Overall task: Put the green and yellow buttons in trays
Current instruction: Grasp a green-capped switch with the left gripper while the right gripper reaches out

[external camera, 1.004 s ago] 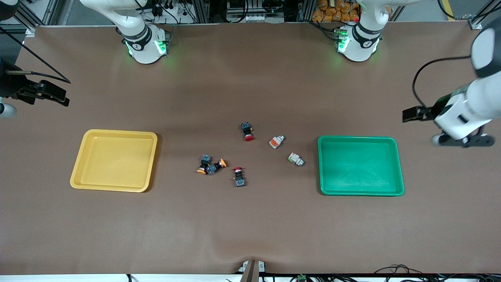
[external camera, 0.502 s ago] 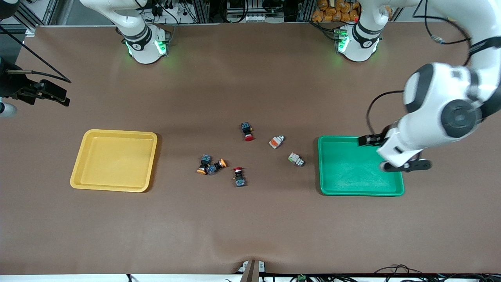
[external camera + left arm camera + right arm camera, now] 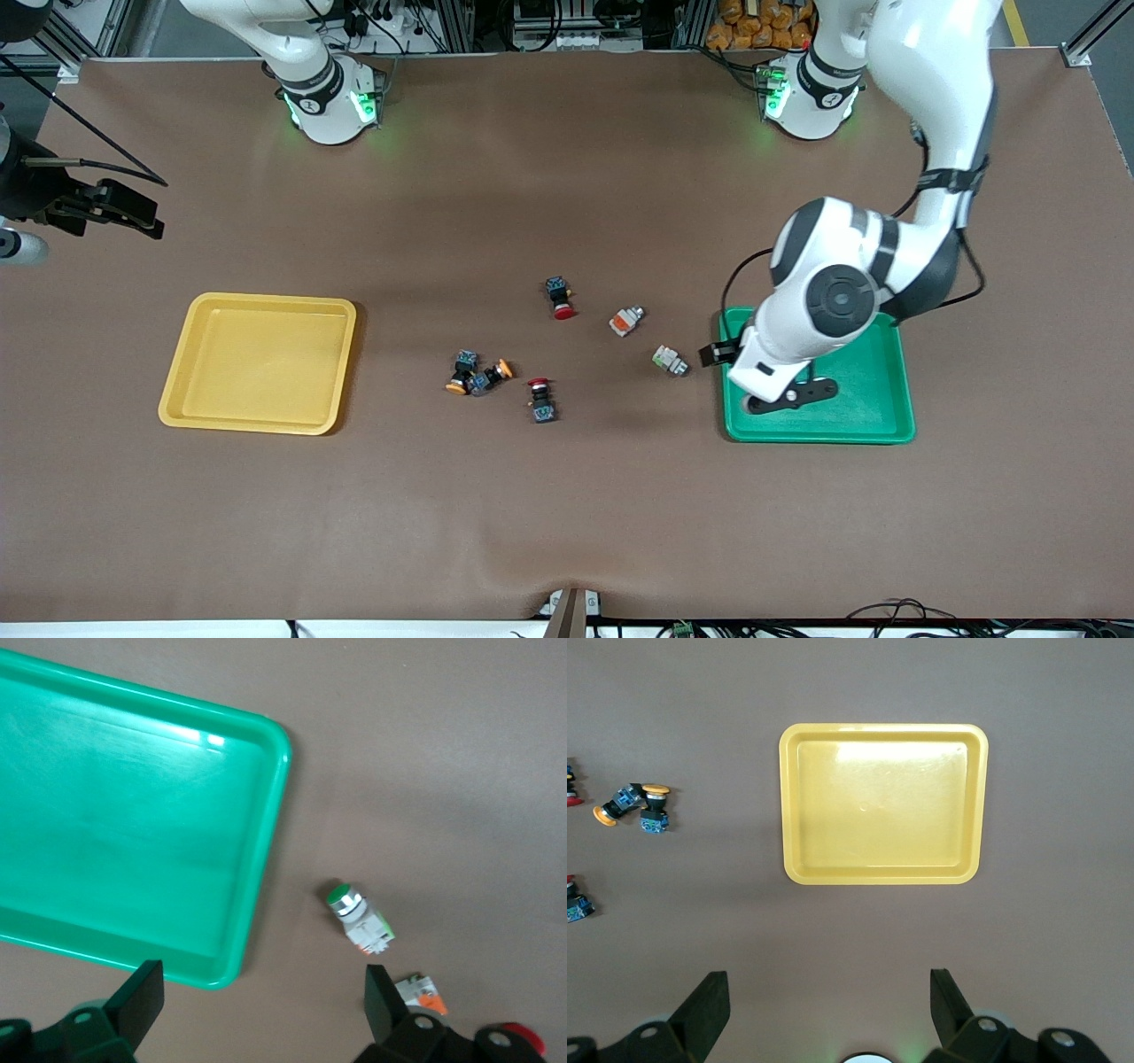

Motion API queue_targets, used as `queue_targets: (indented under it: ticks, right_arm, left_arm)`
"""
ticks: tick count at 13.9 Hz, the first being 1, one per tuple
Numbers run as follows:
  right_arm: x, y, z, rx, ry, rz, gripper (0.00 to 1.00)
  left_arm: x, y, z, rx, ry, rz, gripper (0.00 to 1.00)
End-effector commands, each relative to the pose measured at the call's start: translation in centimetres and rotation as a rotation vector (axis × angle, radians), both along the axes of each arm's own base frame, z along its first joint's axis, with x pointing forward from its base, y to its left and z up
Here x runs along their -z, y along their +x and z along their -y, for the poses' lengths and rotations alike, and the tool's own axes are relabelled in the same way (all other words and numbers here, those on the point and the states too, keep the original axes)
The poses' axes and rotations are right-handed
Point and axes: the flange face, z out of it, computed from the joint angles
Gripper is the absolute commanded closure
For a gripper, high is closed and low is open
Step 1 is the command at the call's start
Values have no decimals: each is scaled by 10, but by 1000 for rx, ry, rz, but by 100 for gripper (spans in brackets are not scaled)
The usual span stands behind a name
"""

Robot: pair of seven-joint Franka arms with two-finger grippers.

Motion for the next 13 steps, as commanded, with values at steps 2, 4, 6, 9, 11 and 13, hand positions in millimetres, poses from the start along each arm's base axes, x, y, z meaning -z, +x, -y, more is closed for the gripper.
queue_targets:
  ticks: [2, 4, 6, 9, 11, 13]
  right_arm:
    - [9, 6, 18, 41, -3, -27, 0]
    - [10, 7, 17, 39, -3, -28, 0]
    - [11, 8, 13, 32, -3, -28, 0]
    - [57, 32, -21, -28, 21, -98, 0]
    - [98, 47, -37, -52, 30, -167, 0]
    - [120, 54, -59, -74, 80, -201, 0]
  left_arm:
    - [32, -7, 44, -179, -33, 8, 0]
    - [53, -9, 53, -196, -18, 19, 0]
    - [71, -8, 57, -284, -16, 19, 0]
    - [97, -19, 72, -291, 5, 8, 0]
    - [113, -22, 75, -330, 4, 15, 0]
    - [126, -32, 84, -340, 12, 13, 0]
